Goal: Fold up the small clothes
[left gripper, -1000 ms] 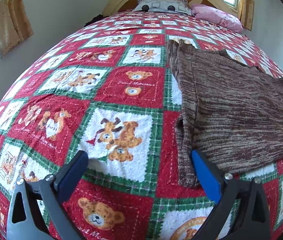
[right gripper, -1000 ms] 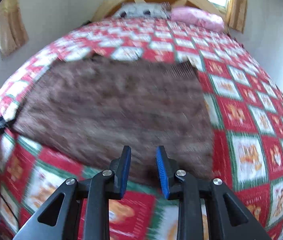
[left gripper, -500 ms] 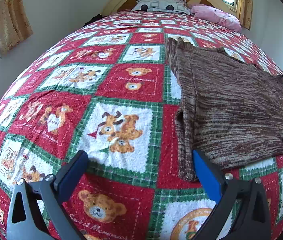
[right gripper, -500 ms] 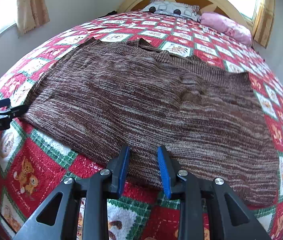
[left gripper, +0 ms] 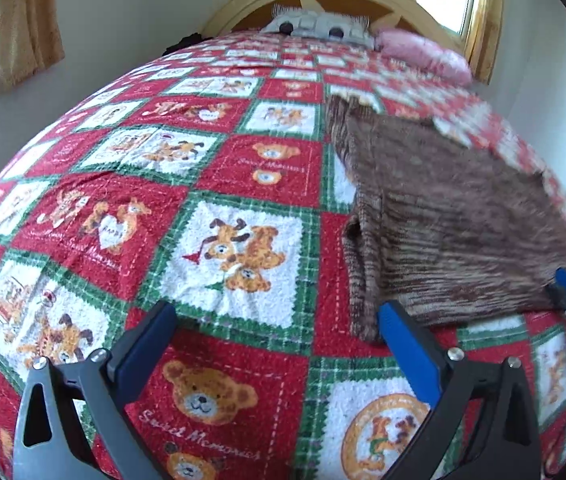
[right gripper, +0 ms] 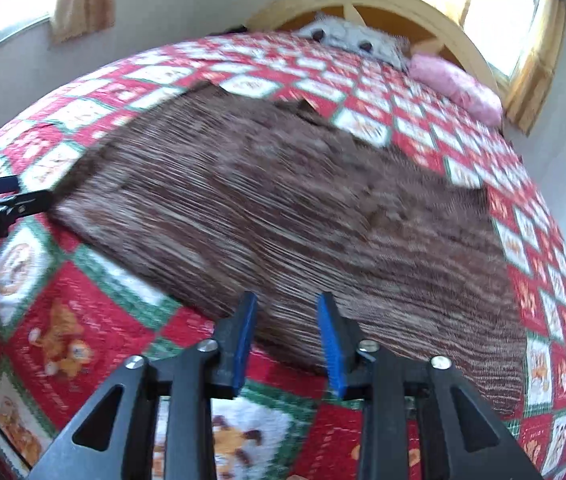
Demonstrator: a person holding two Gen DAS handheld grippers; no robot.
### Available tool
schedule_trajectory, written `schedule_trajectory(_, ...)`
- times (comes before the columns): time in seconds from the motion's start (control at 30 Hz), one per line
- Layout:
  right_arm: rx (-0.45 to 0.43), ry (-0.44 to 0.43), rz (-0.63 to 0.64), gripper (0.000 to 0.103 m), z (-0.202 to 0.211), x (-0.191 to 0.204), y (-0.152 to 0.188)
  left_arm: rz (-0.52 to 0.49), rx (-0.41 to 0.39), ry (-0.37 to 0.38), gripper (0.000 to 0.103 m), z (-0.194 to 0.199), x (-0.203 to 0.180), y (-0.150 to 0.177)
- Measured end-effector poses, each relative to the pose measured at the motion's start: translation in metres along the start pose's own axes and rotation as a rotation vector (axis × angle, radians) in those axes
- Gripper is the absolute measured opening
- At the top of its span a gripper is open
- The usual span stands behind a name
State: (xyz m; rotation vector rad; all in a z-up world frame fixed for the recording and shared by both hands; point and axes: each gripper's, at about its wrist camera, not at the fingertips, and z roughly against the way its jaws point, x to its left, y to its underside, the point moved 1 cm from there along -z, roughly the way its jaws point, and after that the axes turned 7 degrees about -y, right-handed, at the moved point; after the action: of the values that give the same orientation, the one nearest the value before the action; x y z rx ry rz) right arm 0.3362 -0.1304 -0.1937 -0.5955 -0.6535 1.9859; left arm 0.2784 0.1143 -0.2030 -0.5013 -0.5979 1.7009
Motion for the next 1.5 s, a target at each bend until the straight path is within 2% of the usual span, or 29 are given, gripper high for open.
schedule_trajectory(0.13, -0.037, -0.021, 0.091, 0.044, 0.006, 0.026, -0.007, 0.029, 0.002, 0.026, 0.103, 0.004, 0.009, -0.003)
schedule_trajectory(0.23, -0.072, -0.043, 0.171, 0.044, 0.009, 0.054, -0.014, -0.002, -0.016, 0.015, 0.103, 0.007, 0.012, -0.01)
schedule_trajectory(0.4, -0.107, -0.023, 0.352, 0.044, 0.003, 0.112, -0.022, -0.039, -0.045, 0.016, 0.103, 0.01, 0.028, -0.04)
schedule_trajectory(0.53, -0.127, -0.011, 0.449, 0.044, -0.011, 0.149, -0.028, -0.033, -0.051, 0.101, 0.103, 0.006, 0.041, -0.073)
schedule_trajectory(0.7, -0.123, -0.007, 0.471, 0.044, -0.03, 0.176, -0.039, 0.023, 0.018, 0.275, 0.103, -0.024, 0.044, -0.11)
schedule_trajectory(0.77, -0.114, 0.043, 0.486, 0.044, -0.039, 0.182, -0.041, 0.034, 0.045, 0.313, 0.103, -0.038, 0.039, -0.117)
schedule_trajectory(0.87, -0.115, 0.067, 0.482, 0.044, -0.045, 0.185, -0.044, 0.038, 0.081, 0.361, 0.103, -0.062, 0.025, -0.125)
schedule_trajectory(0.97, -0.11, 0.053, 0.465, 0.041, -0.049, 0.183, -0.047, 0.014, 0.107, 0.402, 0.103, -0.077, 0.011, -0.131)
schedule_trajectory(1.0, -0.106, 0.041, 0.459, 0.035, -0.05, 0.184, -0.046, 0.004, 0.122, 0.414, 0.103, -0.084, 0.005, -0.132)
schedule_trajectory(1.03, -0.103, 0.033, 0.454, 0.033, -0.051, 0.183, -0.046, -0.002, 0.131, 0.424, 0.102, -0.089, -0.001, -0.134)
schedule_trajectory(1.1, -0.1, 0.019, 0.456, 0.02, -0.052, 0.184, -0.044, -0.021, 0.142, 0.43, 0.1, -0.097, -0.011, -0.137)
schedule_trajectory(1.2, -0.099, 0.025, 0.469, 0.016, -0.051, 0.188, -0.04, -0.057, 0.15, 0.43, 0.091, -0.108, -0.029, -0.142)
schedule_trajectory(1.33, -0.098, 0.009, 0.455, 0.013, -0.049, 0.186, -0.039, -0.078, 0.133, 0.425, 0.09, -0.116, -0.044, -0.149)
schedule_trajectory(1.37, -0.099, -0.002, 0.441, 0.011, -0.048, 0.183, -0.039, -0.081, 0.131, 0.428, 0.087, -0.118, -0.047, -0.15)
schedule_trajectory(1.4, -0.098, -0.009, 0.432, 0.009, -0.051, 0.179, -0.042, -0.091, 0.128, 0.421, 0.075, -0.119, -0.05, -0.151)
schedule_trajectory(1.43, -0.097, -0.024, 0.416, 0.009, -0.05, 0.176, -0.043, -0.105, 0.128, 0.403, 0.054, -0.12, -0.052, -0.152)
schedule_trajectory(1.47, -0.094, -0.044, 0.386, 0.008, -0.047, 0.17, -0.045, -0.11, 0.131, 0.397, 0.042, -0.12, -0.052, -0.153)
schedule_trajectory(1.5, -0.093, -0.054, 0.369, 0.008, -0.045, 0.166, -0.046, -0.106, 0.138, 0.423, 0.01, -0.121, -0.051, -0.153)
